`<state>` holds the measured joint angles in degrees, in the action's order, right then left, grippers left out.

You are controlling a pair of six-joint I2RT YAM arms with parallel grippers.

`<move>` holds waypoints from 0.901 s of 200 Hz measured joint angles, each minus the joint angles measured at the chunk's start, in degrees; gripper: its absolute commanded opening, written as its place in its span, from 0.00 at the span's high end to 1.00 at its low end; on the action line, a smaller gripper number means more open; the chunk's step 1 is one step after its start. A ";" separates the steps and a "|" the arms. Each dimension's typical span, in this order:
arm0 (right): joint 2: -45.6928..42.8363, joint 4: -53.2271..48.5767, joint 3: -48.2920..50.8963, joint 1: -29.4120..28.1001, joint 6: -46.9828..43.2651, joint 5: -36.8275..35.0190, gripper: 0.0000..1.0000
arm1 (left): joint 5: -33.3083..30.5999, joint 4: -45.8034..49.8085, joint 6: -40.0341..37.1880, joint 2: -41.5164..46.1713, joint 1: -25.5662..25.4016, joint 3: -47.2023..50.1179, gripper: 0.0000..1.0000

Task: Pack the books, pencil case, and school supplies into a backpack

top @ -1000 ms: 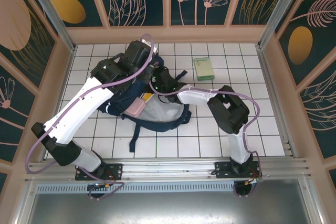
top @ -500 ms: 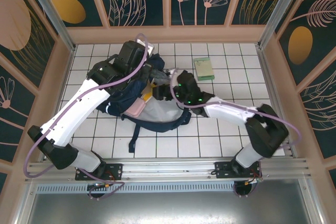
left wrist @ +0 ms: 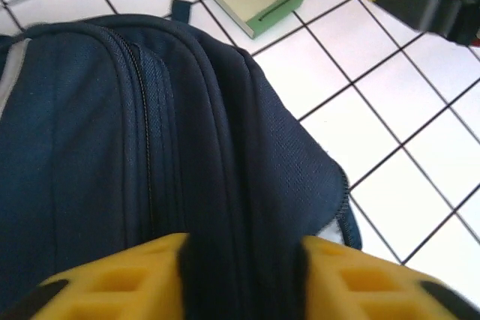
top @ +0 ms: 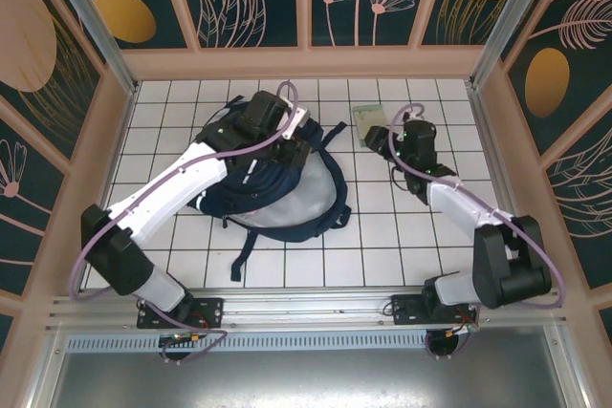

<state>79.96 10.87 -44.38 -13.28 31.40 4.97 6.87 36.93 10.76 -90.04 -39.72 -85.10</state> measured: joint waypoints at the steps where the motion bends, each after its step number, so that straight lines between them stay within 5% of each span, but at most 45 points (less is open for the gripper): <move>1: 0.15 -0.09 -0.09 0.20 0.11 0.02 0.27 | 0.39 -0.07 0.42 -0.17 0.00 -0.07 0.43; 31: 5.35 -2.16 -2.60 5.66 5.18 1.75 0.26 | 4.04 0.92 0.61 -6.60 0.09 -10.14 0.37; 89: 11.89 0.44 -3.87 8.00 17.00 8.98 0.28 | 6.05 -3.85 3.23 -39.65 0.15 -56.65 0.33; 180: 21.64 8.24 -3.91 9.33 29.24 14.05 0.29 | 1.88 -29.64 18.99 -68.46 1.99 -57.99 0.32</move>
<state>101.60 19.11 -48.29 -3.95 60.64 19.03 8.75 7.29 29.76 -158.50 -37.74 -143.09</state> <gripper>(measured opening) 0.713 0.678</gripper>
